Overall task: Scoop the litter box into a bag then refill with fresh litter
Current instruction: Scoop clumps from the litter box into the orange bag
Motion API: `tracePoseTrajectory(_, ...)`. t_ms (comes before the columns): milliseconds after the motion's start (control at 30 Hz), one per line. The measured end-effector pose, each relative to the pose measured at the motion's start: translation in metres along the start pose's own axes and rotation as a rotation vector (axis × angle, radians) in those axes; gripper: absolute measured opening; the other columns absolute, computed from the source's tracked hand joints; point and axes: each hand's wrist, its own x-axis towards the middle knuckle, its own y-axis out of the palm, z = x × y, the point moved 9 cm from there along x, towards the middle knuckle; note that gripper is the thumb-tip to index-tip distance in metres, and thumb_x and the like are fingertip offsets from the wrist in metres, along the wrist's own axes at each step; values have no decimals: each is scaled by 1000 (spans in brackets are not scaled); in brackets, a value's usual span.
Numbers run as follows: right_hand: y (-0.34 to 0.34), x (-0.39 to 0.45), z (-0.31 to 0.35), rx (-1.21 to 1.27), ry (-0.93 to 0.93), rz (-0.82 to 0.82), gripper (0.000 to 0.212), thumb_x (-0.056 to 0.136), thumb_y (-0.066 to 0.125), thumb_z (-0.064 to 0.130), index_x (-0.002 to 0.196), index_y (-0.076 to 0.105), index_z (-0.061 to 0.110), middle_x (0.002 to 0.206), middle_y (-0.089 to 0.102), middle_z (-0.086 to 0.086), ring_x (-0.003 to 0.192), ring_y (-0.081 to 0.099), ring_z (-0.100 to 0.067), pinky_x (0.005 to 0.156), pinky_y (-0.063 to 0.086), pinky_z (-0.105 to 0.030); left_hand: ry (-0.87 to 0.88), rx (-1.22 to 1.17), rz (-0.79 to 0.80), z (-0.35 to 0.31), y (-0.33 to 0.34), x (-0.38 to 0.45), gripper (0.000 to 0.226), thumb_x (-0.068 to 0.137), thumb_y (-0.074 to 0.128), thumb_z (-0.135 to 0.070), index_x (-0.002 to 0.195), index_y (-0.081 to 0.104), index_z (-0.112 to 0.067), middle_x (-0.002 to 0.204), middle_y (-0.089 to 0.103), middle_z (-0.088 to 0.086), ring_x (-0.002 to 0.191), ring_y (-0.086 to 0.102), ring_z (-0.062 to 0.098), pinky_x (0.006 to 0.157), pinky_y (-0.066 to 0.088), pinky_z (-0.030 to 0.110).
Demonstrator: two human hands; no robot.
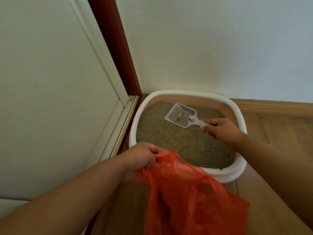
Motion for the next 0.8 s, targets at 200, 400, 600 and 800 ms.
tracePoseTrajectory(200,-24,-34,-4,34,17,32,28,89,76,19,117,77,22,84,69,-16,71,55,-16,67,49,-29,45,-34,-23,-16,8,-4,76,69,29,29,115,77,-7,97,70,25,47,57,19,42,43,21)
tracePoseTrajectory(400,-50,-57,16,90,-33,12,30,88,77,14,117,77,20,86,70,-13,75,55,-19,69,49,-31,55,-73,-62,-21,9,2,80,67,35,28,121,72,-17,100,66,22,55,59,26,47,46,29)
tracePoseTrajectory(600,-61,-69,45,152,-107,110,30,87,76,10,117,77,16,74,62,-2,68,51,-13,63,42,-28,83,-64,-85,-31,12,3,81,72,37,27,132,63,-20,104,65,22,57,62,24,48,46,31)
tracePoseTrajectory(800,-52,-82,56,83,-116,238,31,86,74,5,117,77,10,74,62,-4,66,50,-14,61,40,-29,106,-105,-70,-33,8,0,82,68,38,26,130,67,-19,121,62,28,72,66,31,52,50,33)
